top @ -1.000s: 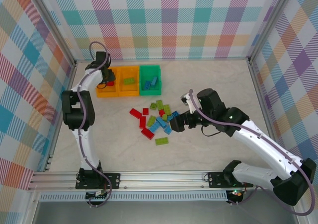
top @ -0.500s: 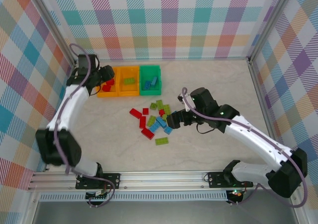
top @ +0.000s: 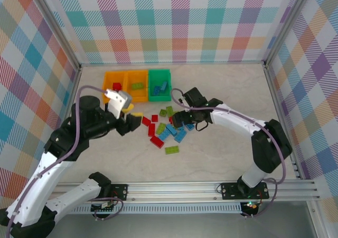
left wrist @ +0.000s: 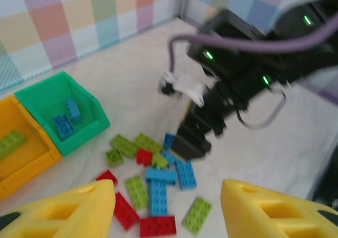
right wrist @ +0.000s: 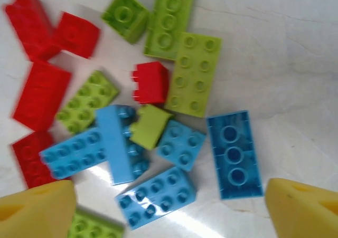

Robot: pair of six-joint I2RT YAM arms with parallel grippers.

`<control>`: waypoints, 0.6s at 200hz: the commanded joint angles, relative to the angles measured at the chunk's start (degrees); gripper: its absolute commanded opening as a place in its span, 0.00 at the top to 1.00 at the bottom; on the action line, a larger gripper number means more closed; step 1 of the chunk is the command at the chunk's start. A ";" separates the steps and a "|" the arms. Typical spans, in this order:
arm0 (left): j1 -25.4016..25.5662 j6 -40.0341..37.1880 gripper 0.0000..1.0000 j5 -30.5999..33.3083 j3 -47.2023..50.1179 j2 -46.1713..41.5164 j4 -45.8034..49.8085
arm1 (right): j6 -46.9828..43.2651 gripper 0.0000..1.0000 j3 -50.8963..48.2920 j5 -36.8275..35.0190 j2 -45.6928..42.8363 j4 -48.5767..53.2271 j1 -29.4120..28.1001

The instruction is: Sort the legos into containers by color

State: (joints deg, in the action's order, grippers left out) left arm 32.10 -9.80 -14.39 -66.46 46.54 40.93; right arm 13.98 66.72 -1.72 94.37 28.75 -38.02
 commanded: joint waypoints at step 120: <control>0.58 -10.06 0.24 -5.18 14.36 -2.17 -1.11 | -1.67 0.49 0.52 0.24 12.82 -1.81 3.39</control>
State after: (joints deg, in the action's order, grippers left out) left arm 32.18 -18.68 -19.03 -52.95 45.15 41.67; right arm 11.94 67.85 -3.01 105.75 28.01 -34.72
